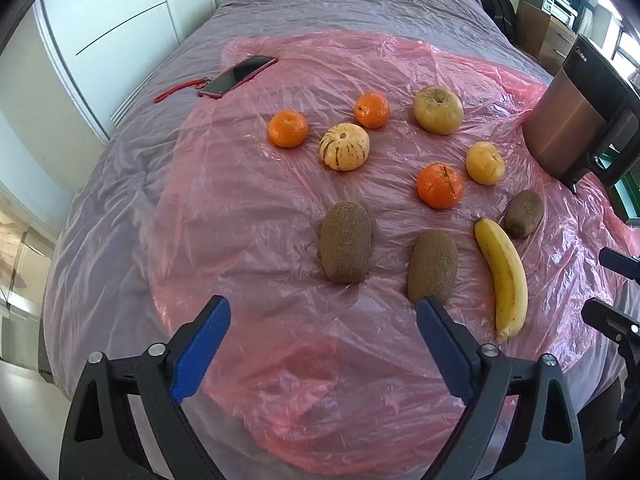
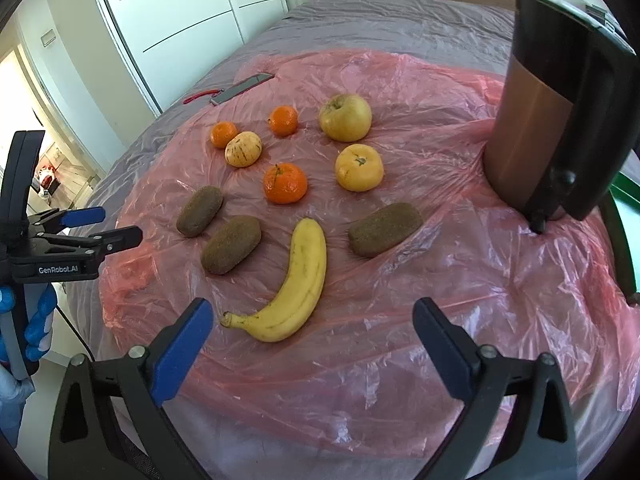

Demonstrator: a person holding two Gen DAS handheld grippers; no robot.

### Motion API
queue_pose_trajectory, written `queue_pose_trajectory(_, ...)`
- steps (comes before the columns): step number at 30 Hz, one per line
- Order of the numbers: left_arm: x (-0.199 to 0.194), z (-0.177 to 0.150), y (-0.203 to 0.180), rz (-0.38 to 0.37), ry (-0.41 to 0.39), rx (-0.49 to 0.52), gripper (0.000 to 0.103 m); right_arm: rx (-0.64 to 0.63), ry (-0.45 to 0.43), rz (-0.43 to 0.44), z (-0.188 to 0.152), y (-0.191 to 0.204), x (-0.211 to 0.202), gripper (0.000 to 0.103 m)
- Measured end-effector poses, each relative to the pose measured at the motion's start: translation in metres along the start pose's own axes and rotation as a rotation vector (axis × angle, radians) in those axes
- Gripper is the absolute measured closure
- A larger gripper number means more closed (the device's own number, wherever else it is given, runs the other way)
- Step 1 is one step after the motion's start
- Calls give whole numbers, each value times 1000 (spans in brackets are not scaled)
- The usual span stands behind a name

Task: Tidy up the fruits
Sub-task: 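Grasp a brown kiwi with the left tool while the right tool grasps the banana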

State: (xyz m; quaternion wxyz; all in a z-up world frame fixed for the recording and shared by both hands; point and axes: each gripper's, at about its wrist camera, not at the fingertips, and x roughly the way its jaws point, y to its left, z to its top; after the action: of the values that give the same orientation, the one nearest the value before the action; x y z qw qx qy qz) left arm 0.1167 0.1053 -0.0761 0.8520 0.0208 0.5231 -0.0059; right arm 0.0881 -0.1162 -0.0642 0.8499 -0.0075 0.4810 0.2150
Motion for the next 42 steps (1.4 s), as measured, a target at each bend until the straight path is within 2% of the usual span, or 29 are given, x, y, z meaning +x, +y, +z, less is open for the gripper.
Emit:
queue_pose_trajectory(5, 31, 19, -9, -43, 46, 35, 27, 2, 59, 33, 11, 1, 30, 3)
queue_pose_trajectory(10, 57, 29, -12, -63, 89, 49, 39, -1, 92, 52, 18, 4, 56, 24)
queue_pose_trajectory(14, 72, 35, -11, -80, 109, 52, 41, -11, 125, 49, 22, 5, 77, 30)
queue_pose_trajectory(16, 80, 35, -12, -90, 124, 52, 47, -4, 147, 68, 23, 4, 87, 58)
queue_pose_trajectory(17, 84, 35, -13, -96, 132, 49, 50, 4, 155, 75, 23, 4, 91, 64)
queue_pose_trajectory(19, 91, 33, -13, -93, 141, 43, 55, 5, 171, 86, 23, 2, 98, 87)
queue_pose_trajectory(20, 94, 33, -13, -88, 143, 40, 57, 4, 178, 90, 22, 2, 101, 89)
queue_pose_trajectory(22, 99, 33, -10, -88, 153, 28, 61, 1, 200, 93, 20, 0, 108, 89)
queue_pose_trajectory(29, 118, 35, -9, -77, 153, 24, 62, -3, 233, 99, 17, 3, 122, 90)
queue_pose_trajectory(31, 121, 36, -8, -68, 149, 19, 71, -22, 248, 94, 18, 6, 125, 92)
queue_pose_trajectory(33, 123, 36, -8, -69, 150, 8, 71, -43, 259, 85, 20, 8, 125, 103)
queue_pose_trajectory(42, 104, 24, 1, -95, 86, -37, 71, -78, 260, 73, 22, 18, 117, 103)
